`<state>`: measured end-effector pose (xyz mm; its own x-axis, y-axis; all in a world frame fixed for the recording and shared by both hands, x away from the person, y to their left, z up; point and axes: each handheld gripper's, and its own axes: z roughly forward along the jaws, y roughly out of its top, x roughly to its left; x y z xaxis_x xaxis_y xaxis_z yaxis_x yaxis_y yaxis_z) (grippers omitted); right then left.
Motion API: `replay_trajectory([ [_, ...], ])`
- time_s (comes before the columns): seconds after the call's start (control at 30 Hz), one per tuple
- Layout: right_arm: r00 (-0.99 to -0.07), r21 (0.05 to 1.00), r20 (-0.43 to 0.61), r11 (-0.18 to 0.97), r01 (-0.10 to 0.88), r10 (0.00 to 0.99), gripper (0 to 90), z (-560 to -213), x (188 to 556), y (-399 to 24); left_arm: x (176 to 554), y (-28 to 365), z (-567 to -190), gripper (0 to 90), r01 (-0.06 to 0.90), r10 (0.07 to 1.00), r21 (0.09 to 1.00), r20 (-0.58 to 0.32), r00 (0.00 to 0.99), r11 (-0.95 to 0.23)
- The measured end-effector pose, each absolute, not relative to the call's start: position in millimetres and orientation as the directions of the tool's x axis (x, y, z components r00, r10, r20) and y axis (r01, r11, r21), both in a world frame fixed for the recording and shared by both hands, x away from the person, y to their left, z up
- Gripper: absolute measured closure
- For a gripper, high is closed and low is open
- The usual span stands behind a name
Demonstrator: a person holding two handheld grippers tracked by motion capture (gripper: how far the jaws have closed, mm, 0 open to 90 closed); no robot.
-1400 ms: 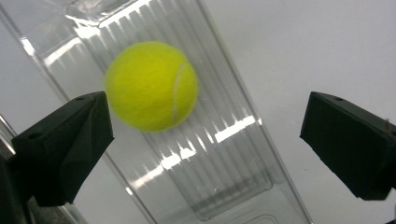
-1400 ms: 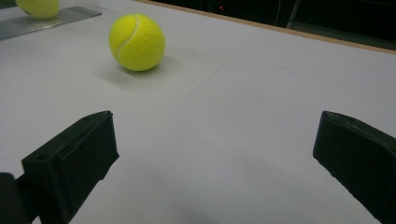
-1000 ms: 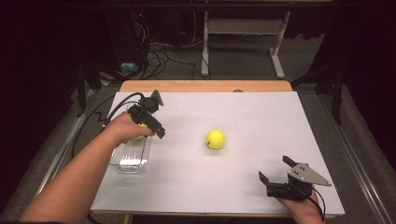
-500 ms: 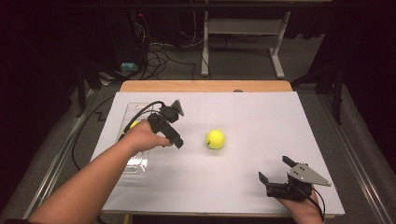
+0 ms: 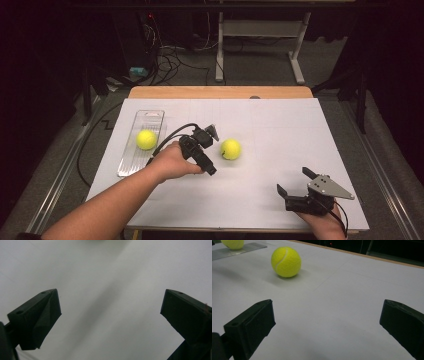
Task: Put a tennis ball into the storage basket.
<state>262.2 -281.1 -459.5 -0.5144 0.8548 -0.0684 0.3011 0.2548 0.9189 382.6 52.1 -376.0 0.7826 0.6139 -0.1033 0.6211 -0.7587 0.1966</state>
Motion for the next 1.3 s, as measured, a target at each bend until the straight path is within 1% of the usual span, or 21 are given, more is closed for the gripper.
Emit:
replay_trajectory([
  [0.23,-0.515,0.916,-0.068,0.258,0.308,0.855,0.0,-461,263,-280,374,50,-389,3.5,0.609,0.597,0.201,-0.126,0.793,-0.767],
  [0.57,-0.507,0.920,-0.059,0.244,0.308,0.860,0.0,-459,266,-279,368,71,-390,0.1,0.626,0.609,0.190,-0.145,0.780,-0.756],
  [1.13,-0.518,0.918,-0.050,0.243,0.313,0.854,0.0,-461,270,-274,363,84,-389,0.5,0.632,0.624,0.196,-0.111,0.774,-0.750],
  [1.3,-0.529,0.921,-0.012,0.216,0.324,0.848,0.0,-454,278,-263,361,85,-391,0.6,0.634,0.624,0.182,-0.115,0.773,-0.752],
])
